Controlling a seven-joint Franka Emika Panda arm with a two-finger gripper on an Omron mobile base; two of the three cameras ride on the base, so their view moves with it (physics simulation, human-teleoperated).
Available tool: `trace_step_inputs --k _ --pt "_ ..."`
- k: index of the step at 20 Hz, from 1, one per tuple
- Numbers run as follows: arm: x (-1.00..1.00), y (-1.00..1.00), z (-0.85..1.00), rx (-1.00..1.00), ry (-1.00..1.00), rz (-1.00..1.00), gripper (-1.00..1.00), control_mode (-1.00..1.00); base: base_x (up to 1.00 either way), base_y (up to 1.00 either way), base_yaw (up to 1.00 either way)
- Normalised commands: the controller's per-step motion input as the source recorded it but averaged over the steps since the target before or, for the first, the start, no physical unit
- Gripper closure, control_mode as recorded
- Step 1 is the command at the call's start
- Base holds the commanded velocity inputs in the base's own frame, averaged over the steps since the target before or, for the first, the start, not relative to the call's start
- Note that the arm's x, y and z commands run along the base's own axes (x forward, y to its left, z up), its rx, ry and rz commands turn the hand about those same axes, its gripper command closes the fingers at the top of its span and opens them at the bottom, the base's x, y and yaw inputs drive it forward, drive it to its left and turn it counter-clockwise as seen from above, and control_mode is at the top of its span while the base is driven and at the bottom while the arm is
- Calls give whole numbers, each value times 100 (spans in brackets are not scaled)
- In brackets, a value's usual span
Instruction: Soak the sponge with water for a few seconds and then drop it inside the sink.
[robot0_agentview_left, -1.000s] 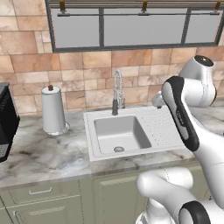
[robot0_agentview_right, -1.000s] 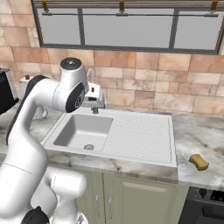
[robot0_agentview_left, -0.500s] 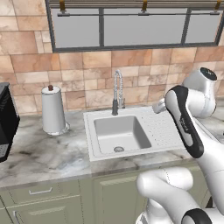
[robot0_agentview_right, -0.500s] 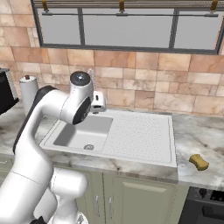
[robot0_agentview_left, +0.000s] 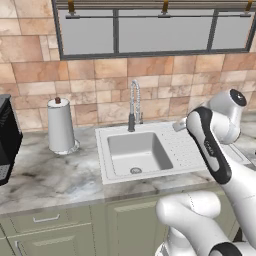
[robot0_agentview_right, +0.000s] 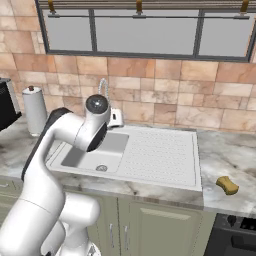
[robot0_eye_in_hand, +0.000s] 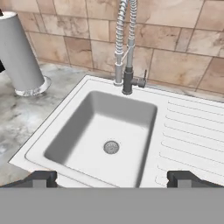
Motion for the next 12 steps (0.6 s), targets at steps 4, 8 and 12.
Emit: trace_step_inputs --k 4,8,12 --pt "36 -11 1 4 -6 0 -100 -100 0 0 0" --pt "30 -7 1 1 0 0 -100 -100 0 0 0" --pt "16 3 1 0 0 -4 -100 -100 0 0 0"
